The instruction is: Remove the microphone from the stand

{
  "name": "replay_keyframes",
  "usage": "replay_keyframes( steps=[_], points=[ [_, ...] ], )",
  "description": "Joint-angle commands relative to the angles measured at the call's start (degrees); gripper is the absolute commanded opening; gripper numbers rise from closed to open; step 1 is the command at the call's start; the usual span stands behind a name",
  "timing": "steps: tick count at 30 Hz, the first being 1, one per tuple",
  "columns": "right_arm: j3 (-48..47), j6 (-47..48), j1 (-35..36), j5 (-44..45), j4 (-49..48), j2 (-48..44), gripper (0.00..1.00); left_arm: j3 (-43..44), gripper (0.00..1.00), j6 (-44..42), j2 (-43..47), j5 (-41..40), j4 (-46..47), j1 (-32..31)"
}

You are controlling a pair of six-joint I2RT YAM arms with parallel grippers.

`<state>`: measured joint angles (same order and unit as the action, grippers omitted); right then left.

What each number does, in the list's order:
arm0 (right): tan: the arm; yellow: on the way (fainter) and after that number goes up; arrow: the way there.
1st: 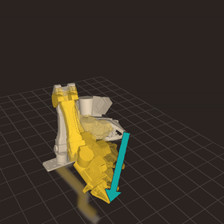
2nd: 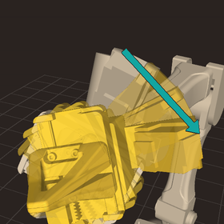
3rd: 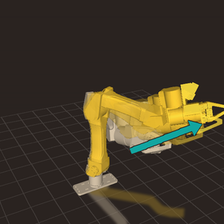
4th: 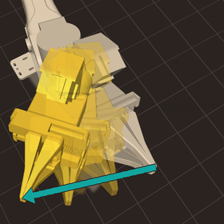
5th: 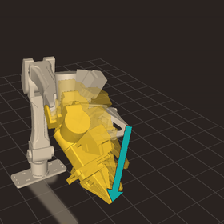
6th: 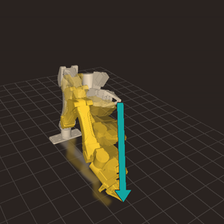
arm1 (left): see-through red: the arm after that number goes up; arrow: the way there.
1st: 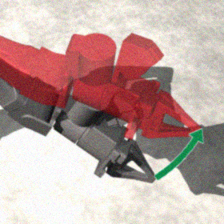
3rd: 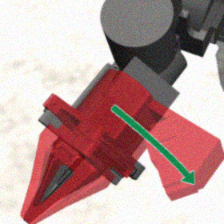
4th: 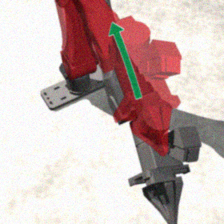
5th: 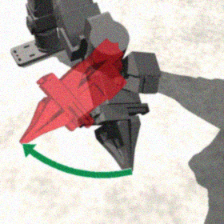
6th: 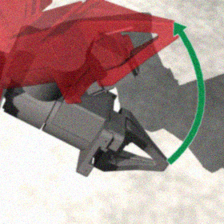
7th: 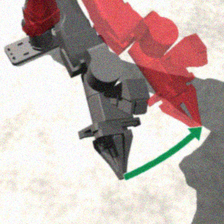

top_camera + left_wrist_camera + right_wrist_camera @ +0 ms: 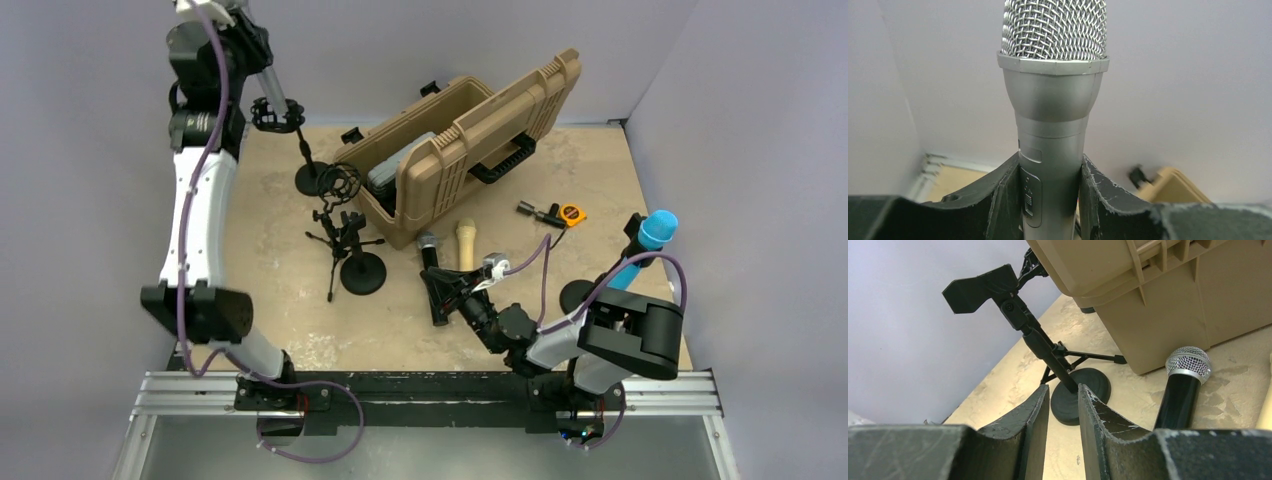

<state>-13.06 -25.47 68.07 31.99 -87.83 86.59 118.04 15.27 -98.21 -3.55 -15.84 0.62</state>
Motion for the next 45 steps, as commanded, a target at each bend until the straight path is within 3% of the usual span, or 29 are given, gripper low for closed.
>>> replay_keyframes(
  steps=[1, 6, 13, 18, 22, 25, 31, 35, 39, 45],
  points=[
    [-0.5, 1.0, -0.2, 0.9, -8.4, -1.0, 0.27, -16.0, 0.27, 15.5, 19.1, 8.2, 9.8, -0.2],
    [3.1, -0.9, -0.2, 3.4, -8.8, -5.8, 0.26, -31.1, 0.23, 23.1, 29.0, 15.1, 9.5, -3.8],
    [7.7, -3.8, -0.2, 9.4, -6.9, -13.0, 0.26, -37.3, 0.2, 18.8, 37.1, 23.0, -6.2, -12.4],
    [8.8, -5.5, -0.2, 12.2, -4.9, -15.9, 0.26, -49.2, 0.15, 19.5, 45.7, 29.3, -8.6, -18.3],
    [8.7, -6.4, -0.2, 12.8, -3.3, -16.4, 0.26, -61.3, 0.14, 19.8, 52.3, 22.3, -7.5, -30.2],
    [8.5, -6.4, -0.2, 13.1, -3.0, -16.4, 0.26, -69.7, 0.12, 24.7, 55.0, 16.7, -6.2, -38.3],
    [8.5, -6.5, -0.1, 13.9, -1.8, -17.3, 0.26, -79.2, 0.1, 36.7, 51.6, 11.0, -4.8, -48.9],
    [8.7, -6.5, -0.2, 14.4, -0.6, -18.5, 0.26, -79.2, 0.11, 42.4, 43.8, 10.6, -7.4, -49.7],
    [9.3, -6.8, -0.2, 14.7, 0.3, -19.8, 0.26, -76.7, 0.09, 45.3, 36.1, 2.4, -11.8, -49.7],
    [9.7, -7.0, -0.1, 14.5, 0.6, -20.5, 0.26, -79.4, 0.25, 49.2, 30.3, -7.6, -4.3, -50.4]
  ],
)
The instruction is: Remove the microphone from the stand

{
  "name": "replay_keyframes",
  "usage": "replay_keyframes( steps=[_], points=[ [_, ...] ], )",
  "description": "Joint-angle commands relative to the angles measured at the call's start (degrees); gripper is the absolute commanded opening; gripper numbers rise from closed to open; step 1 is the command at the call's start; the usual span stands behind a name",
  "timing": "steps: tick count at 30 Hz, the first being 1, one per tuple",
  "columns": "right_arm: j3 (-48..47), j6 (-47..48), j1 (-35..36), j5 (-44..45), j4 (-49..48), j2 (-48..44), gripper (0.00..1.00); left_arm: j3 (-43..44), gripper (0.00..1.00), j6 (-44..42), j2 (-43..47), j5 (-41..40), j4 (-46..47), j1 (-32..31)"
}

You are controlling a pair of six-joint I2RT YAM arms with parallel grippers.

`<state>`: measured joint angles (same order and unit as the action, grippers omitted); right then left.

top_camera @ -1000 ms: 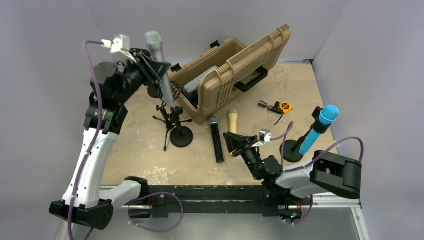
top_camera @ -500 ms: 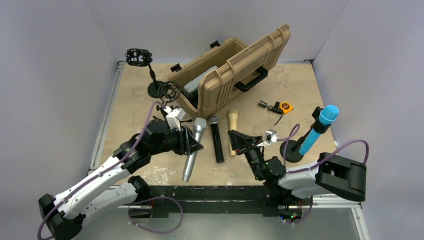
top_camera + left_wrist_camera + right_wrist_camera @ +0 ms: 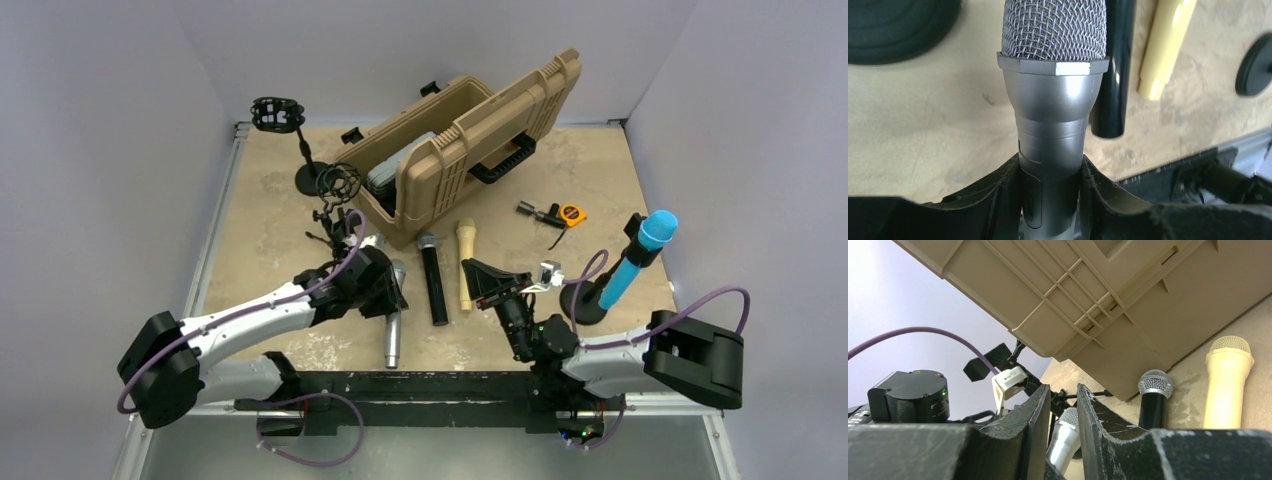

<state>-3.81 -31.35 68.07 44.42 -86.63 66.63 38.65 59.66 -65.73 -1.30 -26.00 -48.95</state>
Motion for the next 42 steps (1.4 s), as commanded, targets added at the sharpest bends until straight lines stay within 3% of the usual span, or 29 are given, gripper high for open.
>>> replay_keyframes(
  steps=[1, 10, 16, 26, 32, 36, 38, 42],
  points=[
    [0.3, -1.2, -0.1, 1.9, -0.8, -0.3, 0.26, 0.1, 0.3, 5.2, -3.3, -10.7, 6.4, -1.0],
    [-0.5, -0.8, -0.2, 1.6, -1.6, 2.0, 0.26, 1.0, 0.64, 3.9, -10.1, -10.4, 12.0, -2.0],
    [-0.4, -1.1, -0.2, 1.3, -2.0, 2.4, 0.26, 1.4, 0.67, -1.5, -3.6, -10.0, 8.2, -2.3],
    [-1.4, -0.8, -0.2, 0.4, -3.2, 4.7, 0.26, 1.7, 0.73, -28.4, 20.2, -1.9, 5.1, -2.3],
    [-1.6, -0.7, -0.2, 0.1, -3.3, 5.3, 0.26, 16.1, 0.78, -41.8, 23.6, -5.0, -5.8, -0.5],
    [-1.8, -0.6, -0.1, 0.0, -3.3, 5.5, 0.26, 29.3, 0.79, -47.3, 20.0, -5.9, -11.4, 5.9],
    [-1.9, -0.7, -0.2, -0.1, -3.3, 5.7, 0.26, 33.2, 0.81, -48.3, 19.0, -7.7, -10.7, 10.2],
    [-2.2, -0.3, -0.2, -0.3, -3.0, 6.0, 0.26, 35.9, 0.96, -48.6, 16.4, -17.6, -6.0, 14.0]
  ],
)
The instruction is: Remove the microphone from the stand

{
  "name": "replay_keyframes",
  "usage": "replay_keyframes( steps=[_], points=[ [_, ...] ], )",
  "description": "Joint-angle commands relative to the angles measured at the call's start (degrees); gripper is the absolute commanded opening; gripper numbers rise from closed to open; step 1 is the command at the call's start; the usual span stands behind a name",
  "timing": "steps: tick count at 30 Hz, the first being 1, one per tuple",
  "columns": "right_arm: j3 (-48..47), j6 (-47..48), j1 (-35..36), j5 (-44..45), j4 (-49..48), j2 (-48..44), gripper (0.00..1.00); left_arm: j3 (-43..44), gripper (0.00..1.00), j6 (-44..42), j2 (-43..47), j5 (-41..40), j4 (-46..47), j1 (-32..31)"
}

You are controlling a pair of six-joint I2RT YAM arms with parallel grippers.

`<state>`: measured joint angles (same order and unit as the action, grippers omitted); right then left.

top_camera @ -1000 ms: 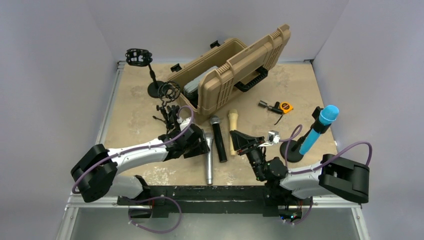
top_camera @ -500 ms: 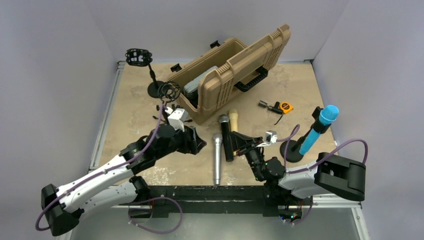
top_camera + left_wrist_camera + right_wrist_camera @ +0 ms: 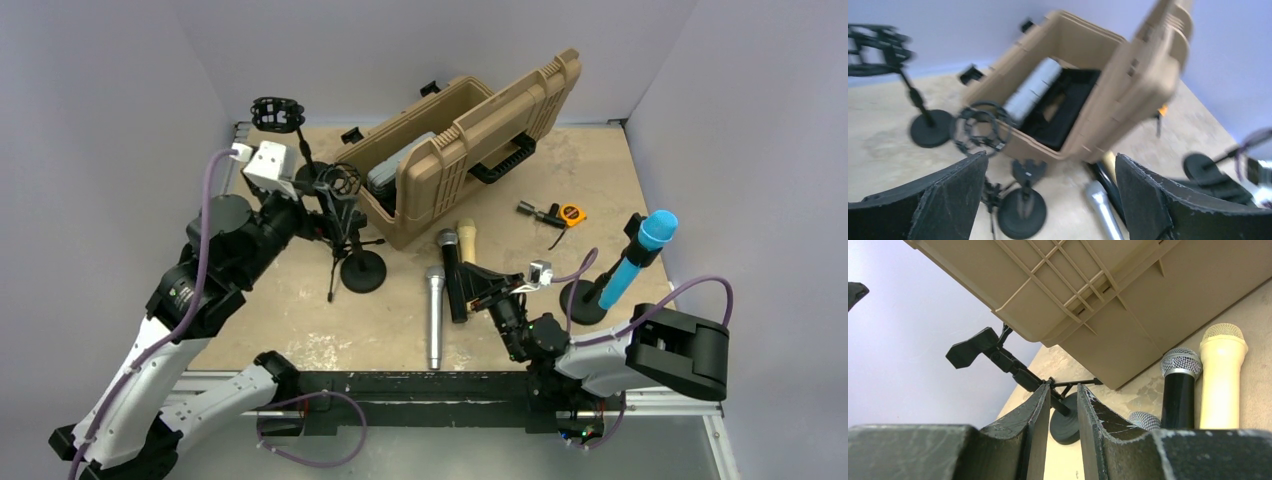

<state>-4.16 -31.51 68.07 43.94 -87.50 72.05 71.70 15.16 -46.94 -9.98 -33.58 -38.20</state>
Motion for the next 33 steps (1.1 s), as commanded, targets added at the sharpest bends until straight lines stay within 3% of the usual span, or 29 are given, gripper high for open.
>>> replay_keyframes(
  steps=[1, 6, 12, 14, 17, 19, 23, 25, 28, 33],
  points=[
    [-1.9, -0.2, -0.2, 0.1, -2.1, 0.6, 0.26, 3.7, 0.98, -3.4, -3.3, -9.9, 2.6, 4.8],
    [-2.3, -0.2, -0.2, -0.2, -2.2, 1.2, 0.26, 9.5, 1.0, 8.0, -9.0, -2.4, 3.6, 19.1],
    [-2.5, 0.2, -0.1, -0.6, -2.5, 1.6, 0.26, 8.3, 1.0, 35.5, -17.0, 21.2, 10.8, 41.0],
    [-2.3, 0.1, -0.2, -0.6, -2.4, 1.2, 0.26, 7.2, 1.0, 43.4, -20.6, 27.3, 14.3, 45.4],
    [-2.0, 0.0, -0.2, -0.6, -2.5, 0.8, 0.26, 5.8, 0.92, 50.5, -25.5, 33.7, 22.0, 49.5],
    [-2.1, 0.0, -0.2, -0.6, -2.8, 1.0, 0.26, 6.3, 0.85, 49.0, -26.8, 33.4, 25.3, 50.5],
    [-2.8, 0.3, -0.1, -0.9, -2.9, 2.1, 0.26, 12.3, 0.84, 39.6, -29.3, 29.8, 21.5, 50.6],
    [-3.1, 0.5, -0.2, -1.0, -2.9, 2.8, 0.26, 18.9, 0.84, 33.8, -32.6, 29.4, 15.6, 50.5],
    [-3.5, 0.7, -0.2, -1.3, -2.9, 3.4, 0.26, 28.8, 0.74, 25.3, -38.3, 27.5, 4.0, 49.9],
    [-4.0, 0.8, -0.2, -1.3, -3.1, 4.2, 0.27, 33.0, 0.67, 12.5, -40.5, 16.7, -0.8, 44.9]
  ],
)
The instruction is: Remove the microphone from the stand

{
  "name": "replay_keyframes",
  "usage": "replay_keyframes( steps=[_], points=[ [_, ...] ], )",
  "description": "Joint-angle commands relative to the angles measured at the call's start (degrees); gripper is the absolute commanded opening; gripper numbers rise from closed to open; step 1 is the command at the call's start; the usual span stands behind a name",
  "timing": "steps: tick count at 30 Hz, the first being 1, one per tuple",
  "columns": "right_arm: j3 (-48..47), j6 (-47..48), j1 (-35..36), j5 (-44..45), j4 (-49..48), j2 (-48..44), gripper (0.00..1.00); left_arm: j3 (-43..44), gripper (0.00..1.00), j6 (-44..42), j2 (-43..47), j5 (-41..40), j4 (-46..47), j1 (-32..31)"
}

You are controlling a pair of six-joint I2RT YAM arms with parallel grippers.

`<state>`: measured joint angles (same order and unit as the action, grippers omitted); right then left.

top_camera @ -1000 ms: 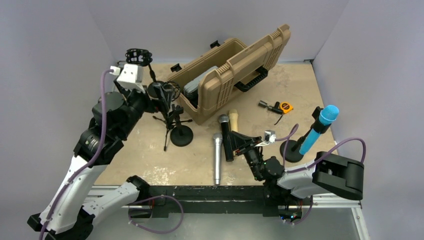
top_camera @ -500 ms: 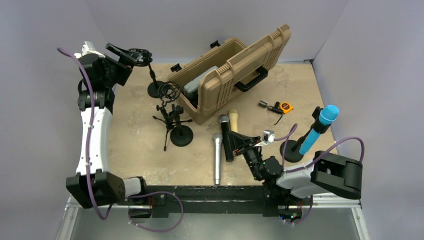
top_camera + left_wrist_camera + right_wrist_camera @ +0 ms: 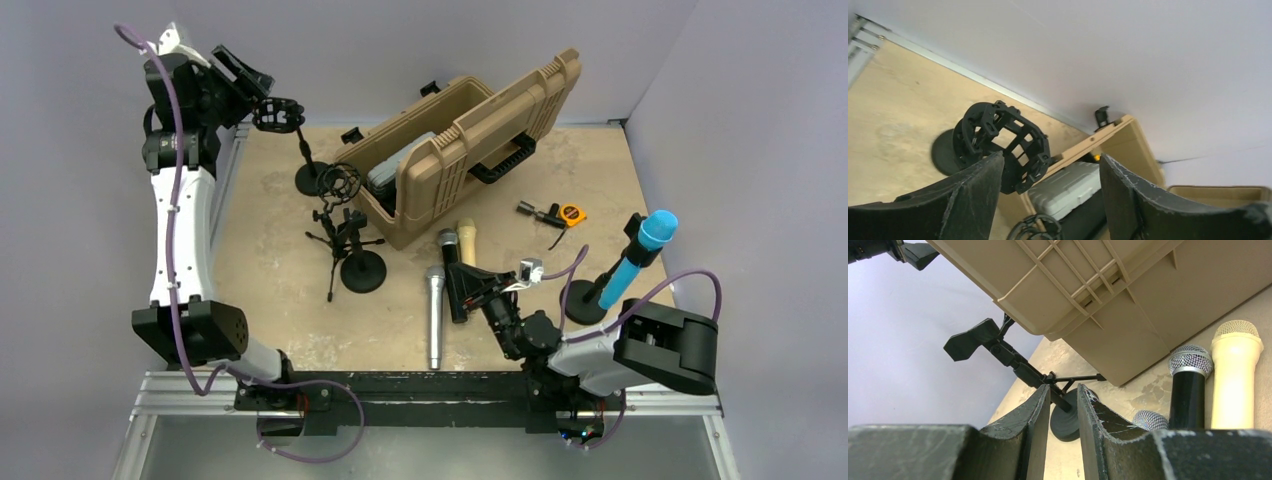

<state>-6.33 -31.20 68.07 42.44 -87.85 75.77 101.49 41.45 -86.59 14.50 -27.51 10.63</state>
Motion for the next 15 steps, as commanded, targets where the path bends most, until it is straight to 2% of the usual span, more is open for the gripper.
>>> replay_keyframes(
  steps=[1, 6, 12, 15],
  points=[
    [-2.0, 0.6, -0.2, 0.2, -2.8, 0.7, 0.27, 3.8, 0.64, -16.0, -1.2, -9.6, -7.0, -5.1],
    [-2.3, 0.9, -0.2, -0.2, -3.0, 1.1, 0.26, 7.0, 0.58, -24.1, -4.5, -11.2, -6.7, -8.7],
    [-1.1, 0.5, -0.2, -0.2, -3.1, -0.6, 0.26, 10.2, 0.58, -25.7, -10.9, -12.2, -9.0, -8.8],
    [-0.8, 0.3, -0.2, -0.1, -3.2, -1.0, 0.27, 8.6, 0.58, -25.5, -12.1, -11.2, -8.1, -8.9]
  ],
)
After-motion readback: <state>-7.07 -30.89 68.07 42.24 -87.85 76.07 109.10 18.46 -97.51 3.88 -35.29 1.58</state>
